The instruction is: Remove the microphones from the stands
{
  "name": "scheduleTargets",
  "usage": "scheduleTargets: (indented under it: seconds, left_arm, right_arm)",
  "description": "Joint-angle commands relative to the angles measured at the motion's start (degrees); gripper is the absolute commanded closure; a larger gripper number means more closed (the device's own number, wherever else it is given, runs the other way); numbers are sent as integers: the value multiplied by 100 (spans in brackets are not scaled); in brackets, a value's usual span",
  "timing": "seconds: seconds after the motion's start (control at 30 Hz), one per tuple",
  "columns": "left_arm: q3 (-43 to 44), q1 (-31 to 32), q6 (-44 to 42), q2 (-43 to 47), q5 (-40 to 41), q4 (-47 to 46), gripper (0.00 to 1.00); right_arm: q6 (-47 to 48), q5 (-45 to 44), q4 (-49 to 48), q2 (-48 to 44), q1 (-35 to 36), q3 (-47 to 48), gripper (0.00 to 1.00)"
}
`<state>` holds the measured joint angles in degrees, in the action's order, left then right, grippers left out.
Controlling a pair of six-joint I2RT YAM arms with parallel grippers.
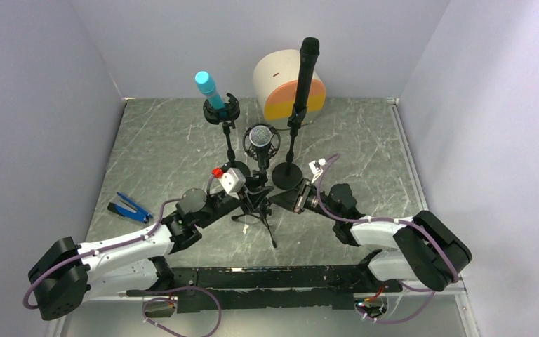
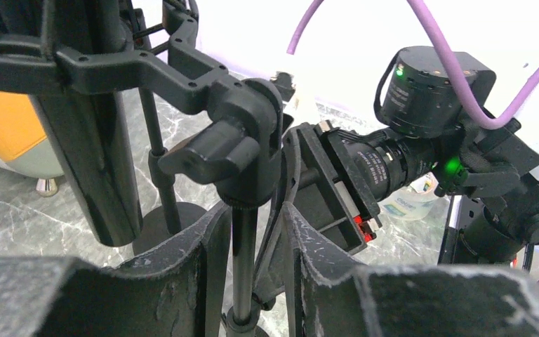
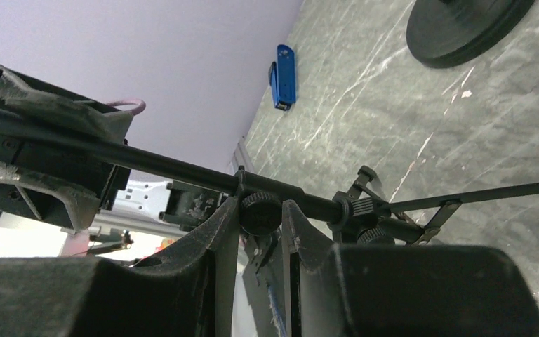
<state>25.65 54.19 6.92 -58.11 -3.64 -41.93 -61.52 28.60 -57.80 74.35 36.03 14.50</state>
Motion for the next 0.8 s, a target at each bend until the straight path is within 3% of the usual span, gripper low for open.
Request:
scheduleTargets:
  seconds: [0.0,0.27,0.4,0.53,0.6,0.77]
  left_arm:
    - [241,-1,95,236,169,211,62]
    - [419,2,16,313,207,485,67]
    - [527,3,-64,252,37,526,78]
    - [589,3,-107,207,-197,653,97]
    - [583,-1,-88,204,-252,699,97]
    - [508,3,-68,224,-267,713,97]
  right_arm:
    - [458,-693,-1051,55,264,-249,90]
    - [1233,-2019,-1288,27,1087,-480,91]
    - [1762,-2386,-1506,-42,1305,-619,91]
    - [2549,-2525,-1843,8,1471,-785,90]
    - [2862,-2561,-1914,27,1524,-833,89]
    - [3668,-2434,-814,-298,1582,-535,81]
